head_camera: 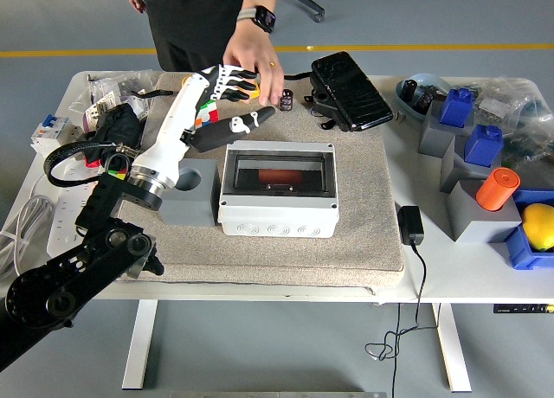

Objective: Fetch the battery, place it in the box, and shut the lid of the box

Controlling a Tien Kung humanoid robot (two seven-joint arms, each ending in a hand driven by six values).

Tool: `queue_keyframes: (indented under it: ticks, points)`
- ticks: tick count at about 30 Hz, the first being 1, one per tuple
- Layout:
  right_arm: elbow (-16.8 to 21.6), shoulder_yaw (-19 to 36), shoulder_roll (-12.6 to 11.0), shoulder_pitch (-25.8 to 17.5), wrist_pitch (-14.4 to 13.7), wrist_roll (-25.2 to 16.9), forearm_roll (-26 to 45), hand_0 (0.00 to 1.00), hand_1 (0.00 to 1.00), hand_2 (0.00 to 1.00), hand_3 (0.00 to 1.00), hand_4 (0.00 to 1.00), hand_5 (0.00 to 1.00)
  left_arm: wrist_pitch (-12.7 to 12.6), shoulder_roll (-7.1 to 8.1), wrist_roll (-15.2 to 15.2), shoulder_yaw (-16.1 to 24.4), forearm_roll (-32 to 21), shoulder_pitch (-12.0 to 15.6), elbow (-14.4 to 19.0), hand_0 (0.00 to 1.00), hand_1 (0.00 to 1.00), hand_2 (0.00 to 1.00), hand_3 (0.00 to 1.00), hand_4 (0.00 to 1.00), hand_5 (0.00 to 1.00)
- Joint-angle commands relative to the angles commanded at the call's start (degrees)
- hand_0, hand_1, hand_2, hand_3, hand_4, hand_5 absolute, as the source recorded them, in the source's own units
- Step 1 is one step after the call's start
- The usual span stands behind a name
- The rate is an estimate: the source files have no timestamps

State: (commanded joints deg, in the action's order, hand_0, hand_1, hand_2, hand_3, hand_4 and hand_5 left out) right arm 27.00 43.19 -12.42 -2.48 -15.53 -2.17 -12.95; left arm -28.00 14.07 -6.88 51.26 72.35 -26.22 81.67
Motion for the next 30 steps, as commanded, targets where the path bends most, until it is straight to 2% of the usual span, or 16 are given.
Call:
queue_keyframes:
  ticks: [8, 13, 20, 30]
  points:
    - [-0.01, 0.57, -0.26, 0.96, -0.02, 0.45, -0.08, 0.604, 0.623, 0.638, 0.559, 0.956, 0.514, 0.60, 1.43, 0.24, 10.30, 2.35, 3.16, -1.90, 0.688, 0.667, 0.619, 0.640, 0.975, 0.495]
    - [-0.08, 0.37, -0.34, 1.54, 0.12, 0.64, 0.11, 0.604, 0.623, 0.638, 0.561, 0.957, 0.515, 1.20, 1.66, 0.34, 15.19, 3.11, 4.33, -2.91, 0.691, 0.670, 0.617, 0.638, 0.973, 0.490]
    - [-0.33, 0.07, -0.31, 2.10, 0.72, 1.53, 0.21, 0.606, 0.625, 0.642, 0.562, 0.957, 0.514, 1.80, 2.04, 0.41, 18.95, 3.31, 5.26, -3.13, 0.691, 0.671, 0.615, 0.626, 0.964, 0.480]
    - [-0.32, -0.91, -0.32, 2.56, 1.43, 2.34, 0.26, 0.607, 0.627, 0.642, 0.564, 0.957, 0.516, 2.46, 2.42, 0.84, 21.36, 4.27, 6.42, -3.19, 0.691, 0.672, 0.614, 0.623, 0.959, 0.472]
